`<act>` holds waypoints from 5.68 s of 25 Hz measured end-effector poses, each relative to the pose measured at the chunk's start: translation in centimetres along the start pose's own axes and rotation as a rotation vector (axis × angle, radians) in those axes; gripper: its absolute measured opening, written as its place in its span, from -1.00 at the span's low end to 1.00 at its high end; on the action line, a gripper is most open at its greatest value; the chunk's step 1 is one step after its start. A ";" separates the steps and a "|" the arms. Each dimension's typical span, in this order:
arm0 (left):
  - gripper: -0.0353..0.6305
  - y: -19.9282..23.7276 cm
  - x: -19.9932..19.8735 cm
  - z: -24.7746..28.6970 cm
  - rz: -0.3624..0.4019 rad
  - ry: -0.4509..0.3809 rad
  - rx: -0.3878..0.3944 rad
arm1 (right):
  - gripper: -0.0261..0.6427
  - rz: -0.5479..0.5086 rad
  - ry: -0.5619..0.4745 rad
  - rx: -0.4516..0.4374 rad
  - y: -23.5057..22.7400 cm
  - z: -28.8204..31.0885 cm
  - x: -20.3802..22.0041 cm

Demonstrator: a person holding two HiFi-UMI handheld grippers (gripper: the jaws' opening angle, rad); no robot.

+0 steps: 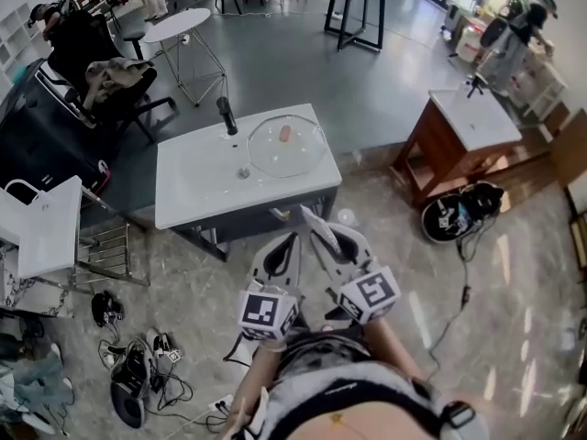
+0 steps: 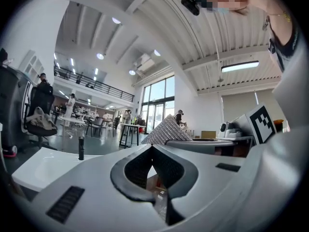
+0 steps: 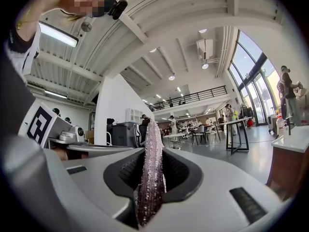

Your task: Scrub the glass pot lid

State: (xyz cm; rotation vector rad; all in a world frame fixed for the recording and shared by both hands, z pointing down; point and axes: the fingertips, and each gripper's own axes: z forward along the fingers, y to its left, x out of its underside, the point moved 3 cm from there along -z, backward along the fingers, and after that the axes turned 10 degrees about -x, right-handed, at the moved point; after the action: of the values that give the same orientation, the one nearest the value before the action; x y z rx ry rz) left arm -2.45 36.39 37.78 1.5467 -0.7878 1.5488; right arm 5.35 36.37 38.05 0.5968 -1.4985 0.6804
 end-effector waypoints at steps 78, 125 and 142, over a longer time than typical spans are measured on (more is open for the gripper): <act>-0.92 18.2 0.7 33.6 0.005 0.167 0.033 | -0.67 0.120 0.126 0.125 -28.4 24.5 2.9; -0.85 22.3 9.7 40.4 0.018 0.352 0.135 | -0.67 0.134 0.301 0.287 -35.1 27.3 8.2; -0.28 21.5 16.8 43.0 0.023 0.550 0.068 | -0.67 0.178 0.434 0.309 -38.0 25.1 13.2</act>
State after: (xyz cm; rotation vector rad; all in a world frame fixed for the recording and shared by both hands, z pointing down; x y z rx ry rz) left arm 1.47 -9.52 59.34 1.0717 -0.4423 1.9106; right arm 15.20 -7.44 53.39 0.5092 -1.0551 1.1157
